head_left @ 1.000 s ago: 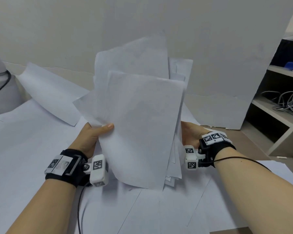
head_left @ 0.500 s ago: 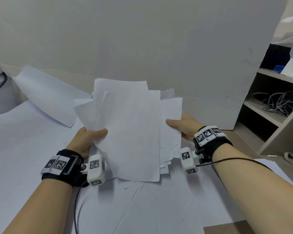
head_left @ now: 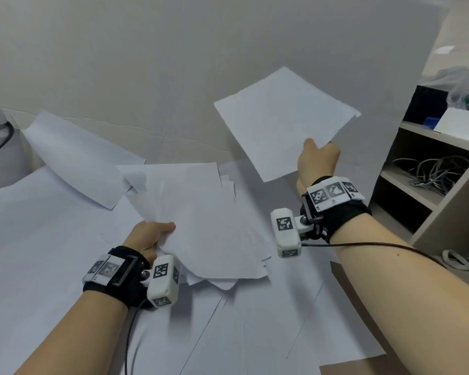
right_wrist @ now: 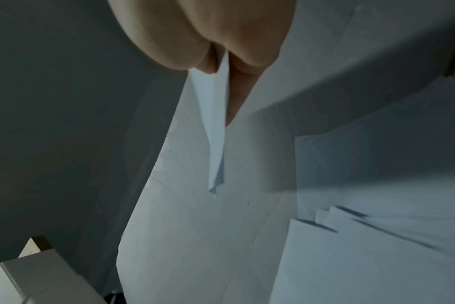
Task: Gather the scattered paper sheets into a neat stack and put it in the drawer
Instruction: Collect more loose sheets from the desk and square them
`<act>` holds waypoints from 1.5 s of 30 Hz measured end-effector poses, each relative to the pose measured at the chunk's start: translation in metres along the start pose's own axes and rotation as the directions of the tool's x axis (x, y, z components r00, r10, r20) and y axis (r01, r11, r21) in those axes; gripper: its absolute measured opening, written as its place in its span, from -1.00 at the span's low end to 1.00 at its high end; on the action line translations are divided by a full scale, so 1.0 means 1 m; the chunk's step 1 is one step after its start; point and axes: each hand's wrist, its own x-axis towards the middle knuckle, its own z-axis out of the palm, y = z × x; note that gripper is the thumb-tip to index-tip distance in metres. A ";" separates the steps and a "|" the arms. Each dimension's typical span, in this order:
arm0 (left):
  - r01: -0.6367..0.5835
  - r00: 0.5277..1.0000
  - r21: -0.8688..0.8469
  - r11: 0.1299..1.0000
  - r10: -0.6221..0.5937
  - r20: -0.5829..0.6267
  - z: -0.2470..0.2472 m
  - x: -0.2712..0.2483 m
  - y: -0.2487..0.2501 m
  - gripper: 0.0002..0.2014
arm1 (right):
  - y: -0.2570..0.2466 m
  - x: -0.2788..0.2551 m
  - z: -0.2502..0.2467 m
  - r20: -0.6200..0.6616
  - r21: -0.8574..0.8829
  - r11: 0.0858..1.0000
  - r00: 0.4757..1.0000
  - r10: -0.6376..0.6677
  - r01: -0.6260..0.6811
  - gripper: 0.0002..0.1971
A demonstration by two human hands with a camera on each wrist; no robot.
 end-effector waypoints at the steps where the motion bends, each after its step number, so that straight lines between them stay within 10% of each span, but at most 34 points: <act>1: 0.009 1.000 -0.010 1.000 -0.009 -0.007 0.005 -0.003 -0.002 -0.62 | 0.005 -0.005 0.001 0.023 -0.002 0.999 0.998 0.050 -0.050 -0.74; 11: 0.080 0.981 -0.154 0.985 -0.051 0.186 0.037 -0.030 -0.009 -0.58 | 0.102 -0.076 -0.008 0.242 -0.327 0.841 0.822 0.515 -0.431 -0.73; 20: -0.043 0.999 0.241 0.970 0.049 -0.019 0.032 0.001 -0.019 -0.56 | 0.100 -0.097 -0.029 0.511 -0.374 0.682 0.474 0.717 -0.629 -0.80; 31: -0.285 0.954 0.408 0.867 0.217 0.207 0.025 -0.009 0.010 -0.71 | 0.111 0.003 -0.095 0.039 -0.473 0.727 0.813 0.582 -0.498 -0.71; 40: -0.201 0.979 0.379 0.903 0.168 0.118 0.008 0.016 0.001 -0.75 | 0.119 0.036 -0.070 0.132 -0.585 0.606 0.674 0.727 -0.539 -0.63; 45: -0.164 0.986 0.320 0.933 0.141 0.094 0.003 0.024 -0.007 -0.75 | 0.108 0.037 -0.047 0.218 -0.870 0.446 0.645 0.732 -0.212 -0.76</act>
